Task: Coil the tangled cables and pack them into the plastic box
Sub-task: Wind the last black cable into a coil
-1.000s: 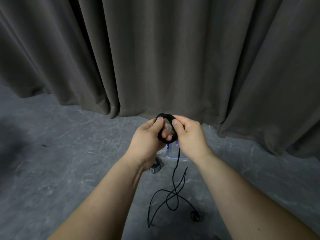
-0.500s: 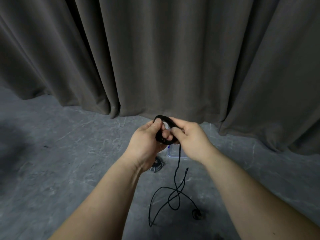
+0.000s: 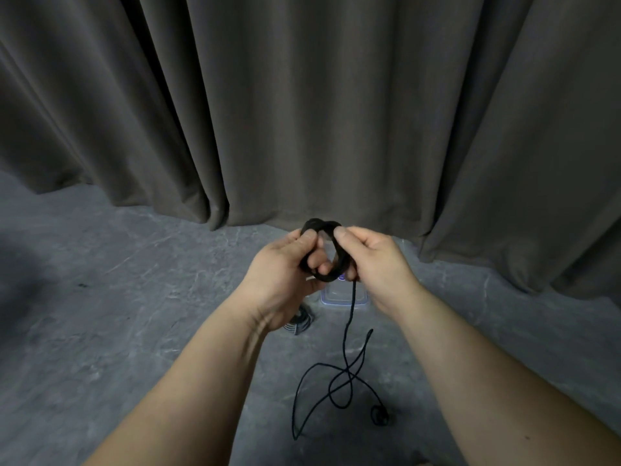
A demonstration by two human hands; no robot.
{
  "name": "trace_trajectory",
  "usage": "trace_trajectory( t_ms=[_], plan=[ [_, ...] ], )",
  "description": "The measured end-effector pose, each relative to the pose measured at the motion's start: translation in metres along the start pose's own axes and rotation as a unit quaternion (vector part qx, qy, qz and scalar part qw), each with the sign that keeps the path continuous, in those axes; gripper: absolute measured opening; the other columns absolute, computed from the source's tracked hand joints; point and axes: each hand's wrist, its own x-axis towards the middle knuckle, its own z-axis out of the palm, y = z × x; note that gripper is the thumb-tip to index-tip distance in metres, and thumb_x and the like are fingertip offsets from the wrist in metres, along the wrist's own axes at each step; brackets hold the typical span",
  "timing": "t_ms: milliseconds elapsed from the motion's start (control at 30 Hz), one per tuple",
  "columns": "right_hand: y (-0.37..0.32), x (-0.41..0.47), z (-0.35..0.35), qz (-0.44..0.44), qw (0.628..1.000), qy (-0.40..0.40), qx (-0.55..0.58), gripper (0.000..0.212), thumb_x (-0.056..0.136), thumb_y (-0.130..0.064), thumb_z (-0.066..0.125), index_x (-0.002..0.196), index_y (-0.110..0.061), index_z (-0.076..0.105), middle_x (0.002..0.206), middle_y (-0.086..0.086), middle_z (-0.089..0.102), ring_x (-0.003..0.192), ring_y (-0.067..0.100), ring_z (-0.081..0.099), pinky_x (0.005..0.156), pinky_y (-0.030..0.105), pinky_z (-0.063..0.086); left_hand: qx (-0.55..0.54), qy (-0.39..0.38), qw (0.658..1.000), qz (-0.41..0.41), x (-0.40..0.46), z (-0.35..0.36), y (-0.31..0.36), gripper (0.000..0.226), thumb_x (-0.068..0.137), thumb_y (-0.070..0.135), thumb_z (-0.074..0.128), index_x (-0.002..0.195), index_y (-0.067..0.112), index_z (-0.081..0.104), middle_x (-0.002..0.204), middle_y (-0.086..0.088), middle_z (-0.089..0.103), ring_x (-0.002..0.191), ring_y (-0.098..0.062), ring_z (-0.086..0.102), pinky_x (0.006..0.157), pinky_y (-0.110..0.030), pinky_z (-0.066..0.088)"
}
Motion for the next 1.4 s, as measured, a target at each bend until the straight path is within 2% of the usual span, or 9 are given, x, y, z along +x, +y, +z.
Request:
trace_trajectory(
  t_ms=[167,267,400,500,633,733,833,1200,1400],
  plan=[
    [0.001,0.0,-0.02,0.094,0.994,-0.039,-0.043,0.015,0.09,-0.005,0.052,0.077,-0.011,0.055,0.057,0.004,0.055,0.051,0.014,0.048,0.05,0.02,0.041,-0.159,0.142,0.976,0.053,0.009,-0.03,0.017,0.028,0.101,0.023,0.036,0.074,0.023,0.042,0.052,0.009,0.035,0.05,-0.007,0.04,0.062,-0.027,0.027],
    [0.014,0.003,-0.024,0.096,0.984,0.011,-0.15,0.021,0.085,0.001,0.054,0.073,-0.016,0.053,0.06,0.002,0.06,0.057,0.016,0.054,0.064,0.033,0.05,-0.197,0.202,0.957,0.066,0.01,-0.049,0.024,0.03,0.103,0.027,0.035,0.074,0.025,0.042,0.056,0.008,0.036,0.051,-0.006,0.043,0.067,-0.028,0.031],
    [0.015,0.003,-0.02,-0.028,0.952,0.108,-0.285,0.014,0.086,-0.016,0.064,0.073,-0.019,0.061,0.057,-0.006,0.061,0.055,0.01,0.055,0.06,0.029,0.045,-0.125,0.236,0.96,0.086,0.009,-0.046,0.02,0.028,0.1,0.02,0.037,0.072,0.025,0.04,0.059,0.008,0.039,0.055,-0.007,0.046,0.068,-0.029,0.033],
    [-0.006,-0.009,-0.002,-0.108,0.915,-0.001,-0.389,0.006,0.086,-0.023,0.064,0.082,-0.023,0.068,0.073,-0.011,0.065,0.074,0.014,0.062,0.07,0.029,0.048,-0.011,0.244,0.963,0.109,0.011,-0.037,0.011,0.027,0.096,0.012,0.042,0.07,0.021,0.042,0.056,0.006,0.044,0.056,-0.01,0.047,0.061,-0.025,0.033],
    [-0.03,-0.014,0.012,-0.08,0.941,-0.157,-0.29,0.025,0.086,-0.01,0.057,0.077,-0.03,0.07,0.06,-0.014,0.053,0.053,0.004,0.047,0.057,0.022,0.039,0.143,0.218,0.959,0.114,0.011,-0.031,-0.002,0.029,0.097,0.014,0.042,0.069,0.018,0.046,0.055,0.008,0.05,0.066,-0.016,0.046,0.068,-0.032,0.036],
    [-0.033,-0.012,0.011,-0.062,0.958,-0.187,-0.208,0.034,0.09,-0.01,0.054,0.077,-0.036,0.07,0.066,0.002,0.063,0.06,0.026,0.052,0.06,0.034,0.044,0.147,0.177,0.969,0.087,0.008,-0.025,-0.006,0.027,0.1,0.016,0.043,0.075,0.016,0.053,0.059,0.007,0.055,0.061,-0.01,0.05,0.066,-0.026,0.041],
    [-0.034,-0.012,0.011,-0.084,0.979,-0.155,-0.103,0.031,0.091,-0.004,0.056,0.084,-0.029,0.072,0.084,0.013,0.072,0.081,0.028,0.067,0.081,0.037,0.053,0.124,0.13,0.982,0.059,0.004,-0.019,-0.009,0.023,0.102,0.015,0.04,0.088,0.014,0.059,0.063,0.006,0.058,0.059,-0.004,0.054,0.059,-0.016,0.044],
    [-0.026,-0.004,0.003,-0.096,0.994,0.049,0.02,0.025,0.079,-0.003,0.074,0.071,-0.02,0.059,0.062,-0.008,0.058,0.059,0.004,0.052,0.062,0.016,0.045,0.098,0.008,0.995,0.029,0.002,-0.012,-0.013,0.031,0.103,0.026,0.036,0.081,0.01,0.05,0.055,0.003,0.041,0.057,-0.014,0.042,0.068,-0.027,0.036],
    [-0.023,-0.001,0.001,-0.063,0.996,0.034,0.047,0.019,0.083,-0.004,0.07,0.072,-0.019,0.066,0.061,-0.009,0.064,0.057,0.001,0.056,0.056,0.015,0.043,0.12,0.006,0.991,0.064,0.003,-0.013,-0.012,0.032,0.104,0.02,0.034,0.076,0.009,0.045,0.05,0.006,0.031,0.05,-0.011,0.028,0.05,-0.017,0.032]
  ],
)
